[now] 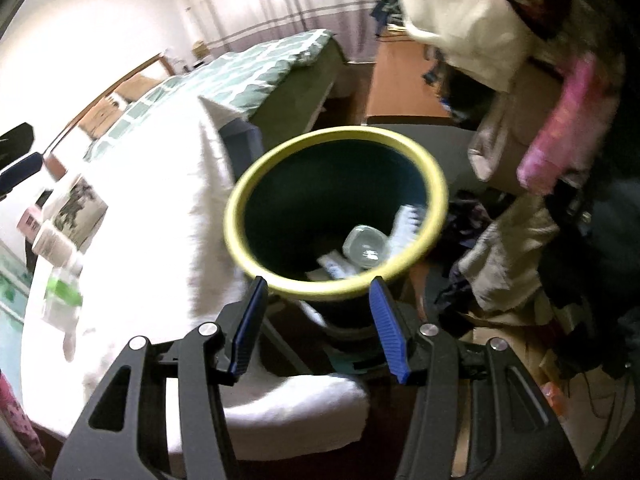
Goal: Collect trash
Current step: 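Reach the right gripper to the green-lidded plastic jar and grasp it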
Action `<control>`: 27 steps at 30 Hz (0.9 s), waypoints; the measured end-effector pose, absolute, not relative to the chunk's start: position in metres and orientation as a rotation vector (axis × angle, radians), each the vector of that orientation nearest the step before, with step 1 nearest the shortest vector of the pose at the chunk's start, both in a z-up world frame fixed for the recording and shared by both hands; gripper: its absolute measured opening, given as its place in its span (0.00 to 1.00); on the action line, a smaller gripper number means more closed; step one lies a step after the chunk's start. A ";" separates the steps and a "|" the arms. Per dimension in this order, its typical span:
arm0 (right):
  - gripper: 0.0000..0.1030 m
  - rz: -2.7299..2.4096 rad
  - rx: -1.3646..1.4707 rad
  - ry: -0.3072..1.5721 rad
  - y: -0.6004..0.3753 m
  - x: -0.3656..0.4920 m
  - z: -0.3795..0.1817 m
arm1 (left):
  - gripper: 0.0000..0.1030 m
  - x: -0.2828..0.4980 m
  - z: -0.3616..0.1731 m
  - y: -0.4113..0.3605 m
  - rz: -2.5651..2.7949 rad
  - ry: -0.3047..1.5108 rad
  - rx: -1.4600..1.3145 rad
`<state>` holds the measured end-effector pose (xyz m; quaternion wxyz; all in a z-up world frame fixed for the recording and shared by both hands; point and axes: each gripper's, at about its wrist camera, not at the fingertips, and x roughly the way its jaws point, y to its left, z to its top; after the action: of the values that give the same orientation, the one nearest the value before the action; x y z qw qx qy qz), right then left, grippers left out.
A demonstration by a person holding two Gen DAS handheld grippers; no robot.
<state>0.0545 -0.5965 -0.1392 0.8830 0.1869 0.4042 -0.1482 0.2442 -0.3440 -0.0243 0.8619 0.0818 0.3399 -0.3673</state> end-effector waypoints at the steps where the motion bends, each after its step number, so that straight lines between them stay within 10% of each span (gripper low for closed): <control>1: 0.49 -0.291 0.375 0.847 -0.587 0.060 -0.139 | 0.91 0.247 -0.022 -0.327 -0.748 0.703 0.158; 14: 0.50 -0.001 0.256 0.882 -0.442 0.129 -0.130 | 0.93 0.303 -0.052 -0.090 -0.258 0.601 -0.022; 27: 0.72 0.071 0.099 0.756 -0.327 0.133 -0.116 | 0.93 0.318 -0.105 -0.061 -0.218 0.564 -0.066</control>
<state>0.1334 -0.3268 -0.1161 0.9277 0.0483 0.3686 0.0347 0.3178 -0.0608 -0.1055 0.9541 -0.0325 0.2775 -0.1074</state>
